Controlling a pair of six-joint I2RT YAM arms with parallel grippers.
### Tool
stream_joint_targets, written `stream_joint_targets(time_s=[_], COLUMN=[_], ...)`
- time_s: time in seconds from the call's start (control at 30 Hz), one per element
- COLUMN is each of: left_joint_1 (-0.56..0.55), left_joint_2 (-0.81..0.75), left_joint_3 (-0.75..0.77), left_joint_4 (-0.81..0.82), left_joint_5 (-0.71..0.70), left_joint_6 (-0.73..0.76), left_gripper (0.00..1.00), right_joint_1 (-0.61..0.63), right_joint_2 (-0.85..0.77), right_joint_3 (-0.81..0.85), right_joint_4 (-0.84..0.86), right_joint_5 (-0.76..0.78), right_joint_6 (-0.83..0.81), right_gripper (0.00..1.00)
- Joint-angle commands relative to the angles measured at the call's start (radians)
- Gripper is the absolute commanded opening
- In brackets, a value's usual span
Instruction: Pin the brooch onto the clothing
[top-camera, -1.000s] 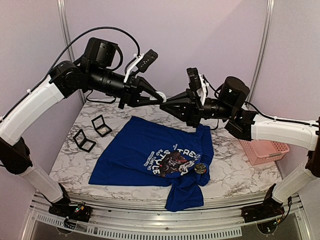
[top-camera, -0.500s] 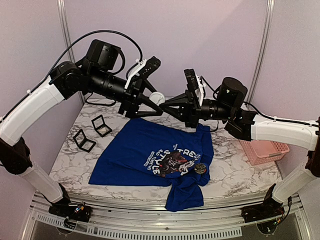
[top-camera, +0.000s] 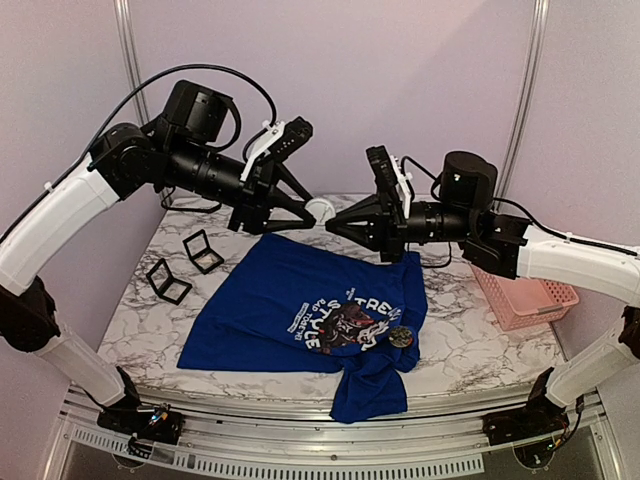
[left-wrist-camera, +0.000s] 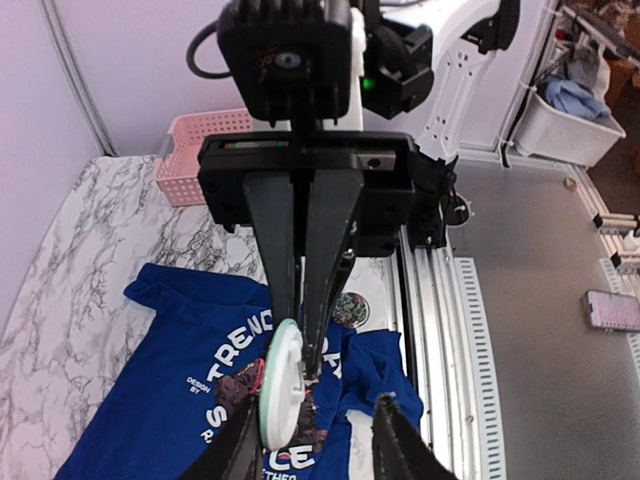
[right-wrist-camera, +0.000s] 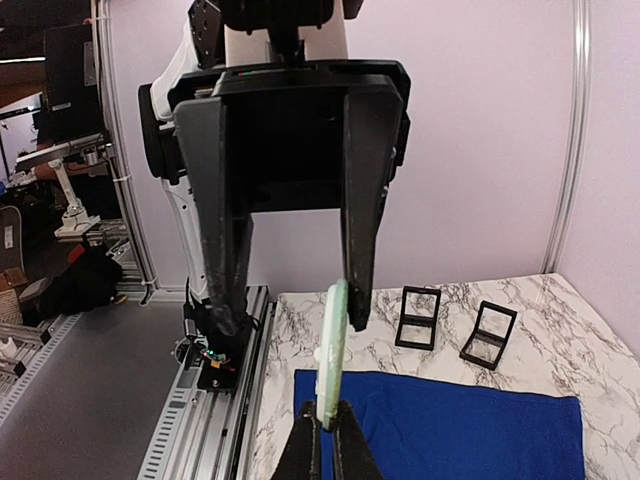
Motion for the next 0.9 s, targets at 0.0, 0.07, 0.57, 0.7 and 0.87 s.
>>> stream_joint_targets(time_s=[0.0, 0.07, 0.57, 0.7, 0.87], left_joint_1=[0.004, 0.001, -0.009, -0.009, -0.014], left_joint_2=[-0.009, -0.007, -0.015, -0.02, -0.013], left_joint_3=[-0.036, -0.033, -0.058, -0.056, -0.056], left_joint_4=[0.015, 0.016, 0.039, 0.111, 0.131], left_joint_5=[-0.028, -0.053, -0.053, -0.085, -0.073], left_joint_6=[-0.047, -0.048, -0.082, -0.142, -0.161], left_gripper=[0.3, 0.27, 0.0, 0.0, 0.0], right_joint_1=[-0.005, -0.006, -0.005, -0.005, -0.006], right_joint_2=[-0.033, -0.031, -0.036, -0.019, 0.015], right_joint_3=[0.023, 0.022, 0.013, -0.014, -0.04], right_joint_4=[-0.083, -0.083, -0.057, 0.065, 0.179], right_joint_5=[-0.011, -0.015, 0.035, 0.003, -0.014], right_joint_6=[-0.039, -0.036, -0.029, 0.031, 0.118], right_gripper=[0.0, 0.0, 0.02, 0.29, 0.18])
